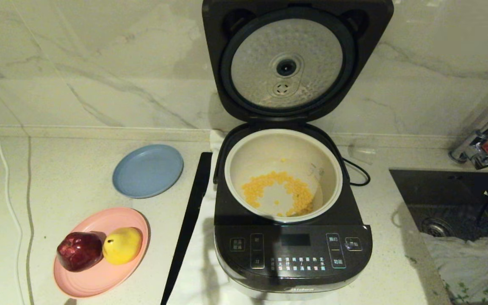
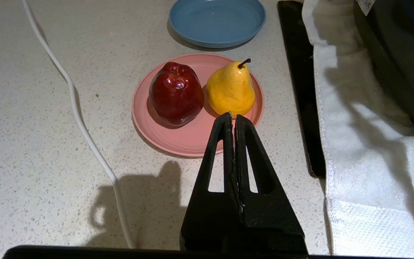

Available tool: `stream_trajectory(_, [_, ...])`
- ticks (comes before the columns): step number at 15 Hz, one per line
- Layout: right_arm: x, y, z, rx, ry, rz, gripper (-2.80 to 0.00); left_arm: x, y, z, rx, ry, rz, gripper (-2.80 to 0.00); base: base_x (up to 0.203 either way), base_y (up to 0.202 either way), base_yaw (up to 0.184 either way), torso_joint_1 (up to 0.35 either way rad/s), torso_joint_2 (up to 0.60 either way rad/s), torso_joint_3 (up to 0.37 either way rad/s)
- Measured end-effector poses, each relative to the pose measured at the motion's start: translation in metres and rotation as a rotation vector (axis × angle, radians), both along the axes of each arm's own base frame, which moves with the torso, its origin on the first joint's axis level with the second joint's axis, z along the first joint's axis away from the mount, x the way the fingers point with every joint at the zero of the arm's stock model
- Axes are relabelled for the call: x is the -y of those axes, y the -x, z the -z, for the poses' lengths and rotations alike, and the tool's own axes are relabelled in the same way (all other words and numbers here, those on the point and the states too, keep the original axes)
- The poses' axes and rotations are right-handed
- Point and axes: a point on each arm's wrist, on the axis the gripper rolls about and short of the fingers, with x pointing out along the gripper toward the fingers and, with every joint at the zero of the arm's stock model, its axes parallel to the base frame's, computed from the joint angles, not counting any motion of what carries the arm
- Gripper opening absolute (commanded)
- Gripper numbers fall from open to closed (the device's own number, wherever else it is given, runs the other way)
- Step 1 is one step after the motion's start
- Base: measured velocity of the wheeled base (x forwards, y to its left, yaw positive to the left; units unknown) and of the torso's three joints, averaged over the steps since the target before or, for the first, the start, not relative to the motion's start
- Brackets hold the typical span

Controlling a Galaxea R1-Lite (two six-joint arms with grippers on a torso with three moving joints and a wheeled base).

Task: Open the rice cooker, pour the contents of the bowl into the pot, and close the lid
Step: Turn off the tap

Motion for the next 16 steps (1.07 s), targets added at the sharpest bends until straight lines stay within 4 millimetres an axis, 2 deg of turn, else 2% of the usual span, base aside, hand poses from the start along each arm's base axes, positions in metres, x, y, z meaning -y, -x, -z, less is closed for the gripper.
stream_trajectory(5, [0.018,-0.017,0.01,0.021,0.115,0.032,-2.8,0.0,0.0,0.0,0.0,0.0,0.0,-2.8,0.0,0.0,0.0,0.0,0.0,0.0])
stream_trajectory(9, [0.036,-0.036,0.026,0.043,0.218,0.066,-2.8,0.0,0.0,0.0,0.0,0.0,0.0,-2.8,0.0,0.0,0.0,0.0,0.0,0.0])
stream_trajectory(13, [0.046,-0.054,0.044,0.07,0.267,0.08,-2.8,0.0,0.0,0.0,0.0,0.001,0.0,-2.8,0.0,0.0,0.0,0.0,0.0,0.0])
stream_trajectory(16, [0.052,-0.073,0.048,0.099,0.341,0.082,-2.8,0.0,0.0,0.0,0.0,0.0,0.0,-2.8,0.0,0.0,0.0,0.0,0.0,0.0])
